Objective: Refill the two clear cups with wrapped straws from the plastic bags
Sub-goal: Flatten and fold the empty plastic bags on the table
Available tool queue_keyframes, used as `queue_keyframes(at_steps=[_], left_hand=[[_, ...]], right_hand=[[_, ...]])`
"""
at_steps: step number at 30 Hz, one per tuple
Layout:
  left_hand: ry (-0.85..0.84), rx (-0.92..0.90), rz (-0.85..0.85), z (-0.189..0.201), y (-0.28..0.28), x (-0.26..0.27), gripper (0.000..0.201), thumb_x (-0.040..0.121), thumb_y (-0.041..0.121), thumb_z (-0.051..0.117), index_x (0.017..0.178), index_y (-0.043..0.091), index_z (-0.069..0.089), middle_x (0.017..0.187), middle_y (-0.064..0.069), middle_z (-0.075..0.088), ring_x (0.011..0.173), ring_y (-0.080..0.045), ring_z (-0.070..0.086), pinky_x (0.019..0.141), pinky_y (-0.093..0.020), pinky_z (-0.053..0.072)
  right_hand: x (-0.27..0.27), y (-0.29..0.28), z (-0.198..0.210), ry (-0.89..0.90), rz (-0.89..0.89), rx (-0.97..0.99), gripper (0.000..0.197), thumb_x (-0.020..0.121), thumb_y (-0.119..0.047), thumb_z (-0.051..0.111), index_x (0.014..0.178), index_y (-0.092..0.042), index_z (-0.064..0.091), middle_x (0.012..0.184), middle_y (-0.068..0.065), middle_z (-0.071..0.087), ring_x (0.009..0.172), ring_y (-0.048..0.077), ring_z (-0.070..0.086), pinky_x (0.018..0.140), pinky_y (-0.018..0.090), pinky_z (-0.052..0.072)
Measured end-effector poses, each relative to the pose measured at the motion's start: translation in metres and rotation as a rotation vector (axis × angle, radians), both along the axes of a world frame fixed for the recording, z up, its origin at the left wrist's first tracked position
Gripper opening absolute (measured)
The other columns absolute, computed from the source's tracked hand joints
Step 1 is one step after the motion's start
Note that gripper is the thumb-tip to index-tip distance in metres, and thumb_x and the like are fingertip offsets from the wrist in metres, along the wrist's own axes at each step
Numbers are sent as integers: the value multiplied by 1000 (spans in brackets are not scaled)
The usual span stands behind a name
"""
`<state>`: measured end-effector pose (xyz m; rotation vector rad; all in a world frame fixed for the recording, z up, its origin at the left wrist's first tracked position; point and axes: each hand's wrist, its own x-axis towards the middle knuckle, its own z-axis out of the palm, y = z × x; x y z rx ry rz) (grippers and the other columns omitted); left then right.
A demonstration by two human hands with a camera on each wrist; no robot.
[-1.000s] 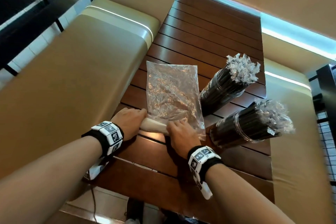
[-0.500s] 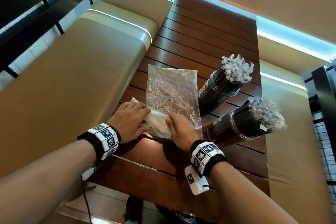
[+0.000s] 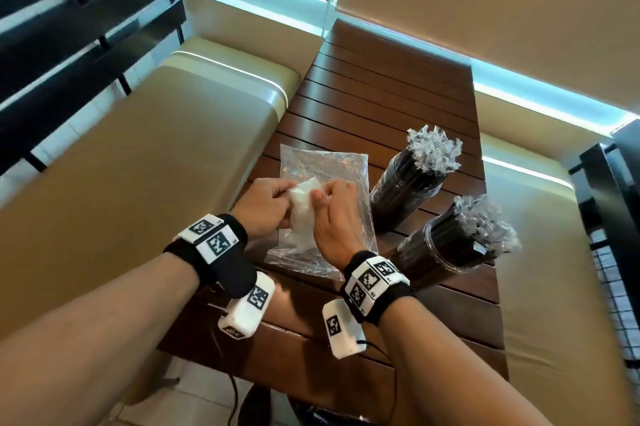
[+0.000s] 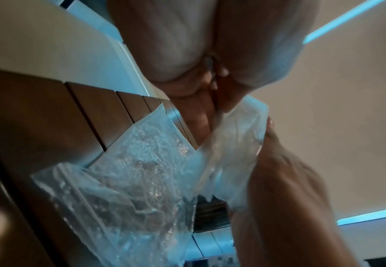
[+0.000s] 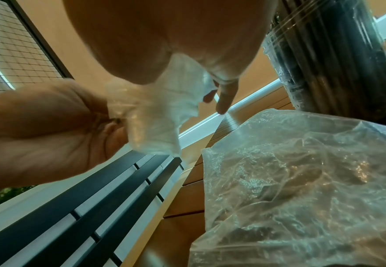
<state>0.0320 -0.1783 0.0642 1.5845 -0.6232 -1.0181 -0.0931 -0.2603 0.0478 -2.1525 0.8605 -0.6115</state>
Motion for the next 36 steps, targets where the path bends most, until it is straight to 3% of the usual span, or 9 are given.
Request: queue_keyframes(at_steps=[3,9,12,16,18,24,28,31,36], left_hand=[[414,-82,-49,12,3,-5,36,94,19,49,120,-4,61,96,-18,64,75,-20,61,65,-28,54],[176,-13,30,4,-6,-4,36,88,-3,64,121,9,56,106,-21,62,82,-24,61,60,-28,54],[167,-2,93,1,-13,-5,30,90,-3,61,115,13,59,103,-16,62,75,-21,61,60,-31,56],[-698,41,57,0,-15,-5,33,84,21,73,116,25,63,110,5,52,87,-8,59,75,-23,52],[-893,-16,-41,3,-12,-7,30,88,24,68,118,24,67,109,6,59,88,-7,57,80,-24,50],[-383,-77,-423,12,-5,-24,23,89,12,64,110,16,69,101,1,72,93,-10,67,85,-22,54],[-266,-75,-423,0,-15,-24,12,93,9,61,102,5,68,96,-9,73,94,-21,69,88,-34,56],[-327,-41,-396,-9,-23,-25,10,93,10,60,94,3,68,87,-10,72,82,-20,69,79,-36,58],[-676,292,-315,-32,-23,-5,26,79,50,73,78,24,70,74,10,68,70,-6,61,69,-27,52]], right_hand=[[-2,2,7,-49,6,204,22,103,-36,41,115,-17,39,96,-12,48,82,-4,50,71,17,43],[-7,0,-7,84,28,409,68,85,-80,34,113,-24,62,103,5,71,92,25,68,84,52,55],[-9,3,-4,10,26,487,57,92,-68,39,103,-18,66,89,8,72,77,23,71,74,51,59],[-8,1,10,83,-71,167,50,105,-45,28,73,-14,51,65,-1,54,58,12,50,56,33,38],[-11,-2,9,88,-114,96,52,105,-45,27,65,-16,45,61,-3,50,58,13,47,58,33,35],[-13,-11,10,21,-145,-161,55,102,-49,28,55,-26,43,68,-10,43,72,11,40,66,26,30],[-10,-21,3,-134,-238,-66,29,89,-51,52,91,-22,48,104,-2,41,94,7,41,84,20,36],[-8,-24,1,-121,-216,115,37,86,-50,62,112,-28,47,111,-9,54,102,8,55,87,22,45],[-20,-25,-18,52,-389,42,7,89,-25,62,85,-19,60,84,-3,64,78,14,58,73,27,47]])
